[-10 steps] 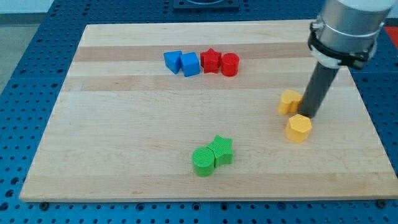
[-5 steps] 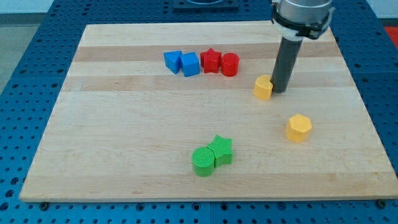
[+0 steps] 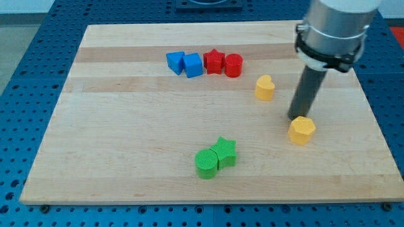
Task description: Push the yellow heart right to the red circle
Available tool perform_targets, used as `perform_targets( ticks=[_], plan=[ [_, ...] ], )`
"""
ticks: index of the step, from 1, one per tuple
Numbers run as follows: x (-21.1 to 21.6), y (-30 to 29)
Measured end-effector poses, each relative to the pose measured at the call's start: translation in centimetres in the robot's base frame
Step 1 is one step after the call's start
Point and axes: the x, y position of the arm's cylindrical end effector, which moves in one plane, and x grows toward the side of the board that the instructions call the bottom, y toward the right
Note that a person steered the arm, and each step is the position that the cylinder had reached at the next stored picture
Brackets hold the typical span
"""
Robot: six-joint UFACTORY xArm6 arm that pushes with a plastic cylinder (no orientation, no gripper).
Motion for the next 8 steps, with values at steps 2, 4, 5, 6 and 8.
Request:
perform_targets(
  ticks=[2, 4, 5, 6, 8],
  plan=[
    [-4.2, -1.9],
    [-7.3, -1.1],
    [-7.3, -1.8],
    [-6.9, -2.0],
    [-6.9, -4.1]
  ],
)
